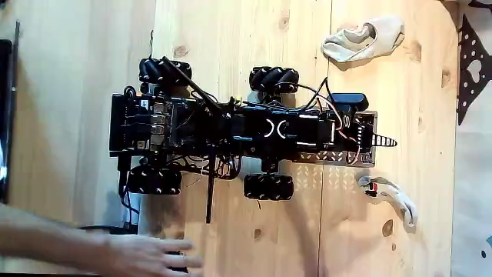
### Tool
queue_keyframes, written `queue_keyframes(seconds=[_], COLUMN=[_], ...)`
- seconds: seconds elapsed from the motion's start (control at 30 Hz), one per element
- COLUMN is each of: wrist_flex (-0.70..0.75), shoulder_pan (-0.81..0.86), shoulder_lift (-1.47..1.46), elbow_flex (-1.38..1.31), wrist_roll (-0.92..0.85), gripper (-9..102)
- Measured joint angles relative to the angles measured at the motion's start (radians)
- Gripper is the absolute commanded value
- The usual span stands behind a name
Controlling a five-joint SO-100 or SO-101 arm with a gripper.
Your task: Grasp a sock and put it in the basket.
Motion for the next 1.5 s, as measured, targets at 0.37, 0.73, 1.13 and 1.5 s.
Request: queue_keyframes(seconds=[0.37, 0.73, 1.13, 1.5], wrist_flex=[0.0, 0.044, 0.133, 0.342], shoulder_pan=[-0.028, 0.011, -0.02, -0.482], shoulder_lift=[-0.048, -0.692, -1.186, -1.301], elbow_flex=[-0.037, -0.805, -1.574, -1.697], wrist_roll=[-0.018, -0.043, 0.043, -0.135], gripper=[42, 42, 42, 42])
